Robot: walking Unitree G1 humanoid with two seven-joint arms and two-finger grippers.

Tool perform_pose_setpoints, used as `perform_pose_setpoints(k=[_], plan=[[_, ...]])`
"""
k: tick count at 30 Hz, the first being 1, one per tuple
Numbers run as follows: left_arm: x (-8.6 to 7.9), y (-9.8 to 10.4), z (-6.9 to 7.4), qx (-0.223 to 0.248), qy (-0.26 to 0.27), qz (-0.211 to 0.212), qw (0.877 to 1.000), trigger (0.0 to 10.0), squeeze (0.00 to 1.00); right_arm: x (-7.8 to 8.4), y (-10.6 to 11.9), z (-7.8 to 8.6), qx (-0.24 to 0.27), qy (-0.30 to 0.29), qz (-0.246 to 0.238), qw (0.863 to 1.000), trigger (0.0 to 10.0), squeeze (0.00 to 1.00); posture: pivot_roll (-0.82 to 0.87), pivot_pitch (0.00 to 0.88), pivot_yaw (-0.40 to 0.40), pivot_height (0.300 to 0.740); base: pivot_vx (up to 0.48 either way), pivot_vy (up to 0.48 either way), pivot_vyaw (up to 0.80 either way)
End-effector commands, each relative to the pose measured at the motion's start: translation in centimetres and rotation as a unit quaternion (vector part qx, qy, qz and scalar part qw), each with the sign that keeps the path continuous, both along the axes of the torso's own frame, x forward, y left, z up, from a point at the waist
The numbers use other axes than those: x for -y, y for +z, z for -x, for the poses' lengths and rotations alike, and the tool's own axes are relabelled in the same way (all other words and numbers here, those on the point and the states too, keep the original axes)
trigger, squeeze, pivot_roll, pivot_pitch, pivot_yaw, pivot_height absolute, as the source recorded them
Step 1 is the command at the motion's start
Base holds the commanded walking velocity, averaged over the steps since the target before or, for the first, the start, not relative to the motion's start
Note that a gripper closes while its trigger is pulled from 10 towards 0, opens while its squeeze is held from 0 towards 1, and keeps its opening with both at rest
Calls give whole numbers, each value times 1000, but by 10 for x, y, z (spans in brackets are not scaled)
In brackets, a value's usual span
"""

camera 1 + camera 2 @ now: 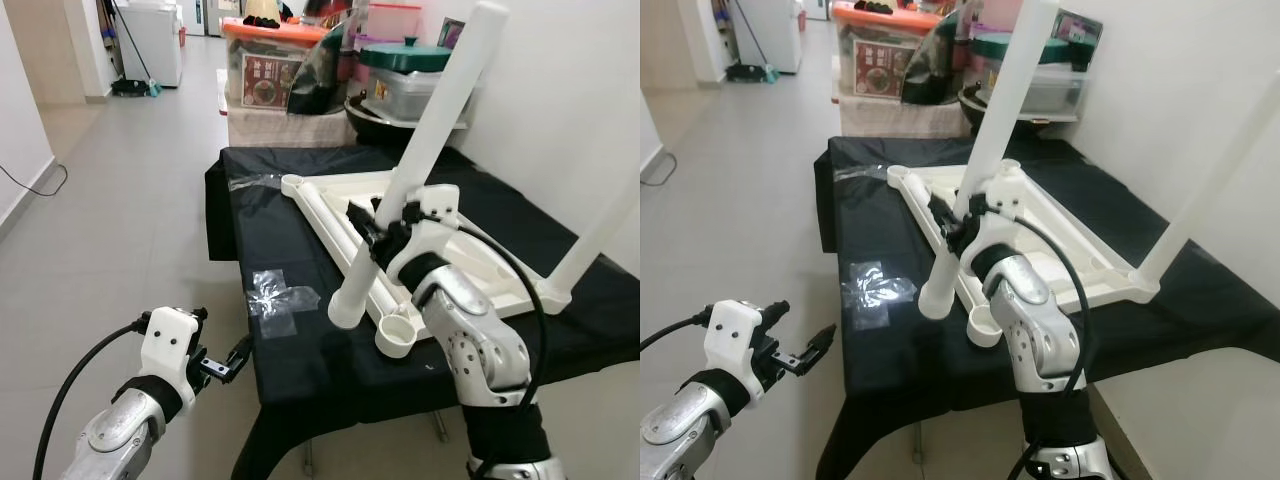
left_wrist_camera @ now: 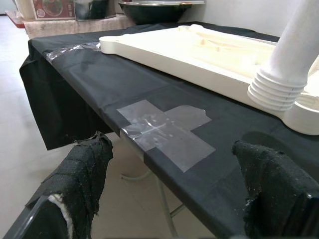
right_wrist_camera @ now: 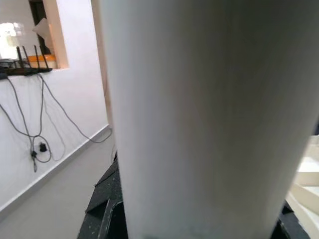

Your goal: Building children table

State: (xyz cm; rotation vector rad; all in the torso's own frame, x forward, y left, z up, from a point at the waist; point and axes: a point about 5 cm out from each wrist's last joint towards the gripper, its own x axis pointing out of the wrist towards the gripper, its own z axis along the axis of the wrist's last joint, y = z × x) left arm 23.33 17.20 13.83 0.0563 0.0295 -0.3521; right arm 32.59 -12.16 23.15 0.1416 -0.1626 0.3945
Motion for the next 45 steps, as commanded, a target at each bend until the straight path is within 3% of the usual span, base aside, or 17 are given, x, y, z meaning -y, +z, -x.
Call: perform_pose_setpoints(k=[1, 18, 45], plan=[[4, 0, 0, 4, -6, -1, 1000, 10000, 0, 5, 3, -2, 8, -12, 4, 1000, 0, 0, 124, 0, -103, 740, 0, 0, 0], [3, 1, -8, 7, 1, 4, 1000, 10000, 0, 11, 5, -5, 15, -37, 7, 999, 0, 0, 117, 0, -105, 740, 117, 0, 0], [6, -1, -7, 13, -5, -3, 1000, 10000, 0, 18, 9, -9, 24, -60, -13, 998, 0, 0, 119, 0, -113, 740, 58, 0, 0]])
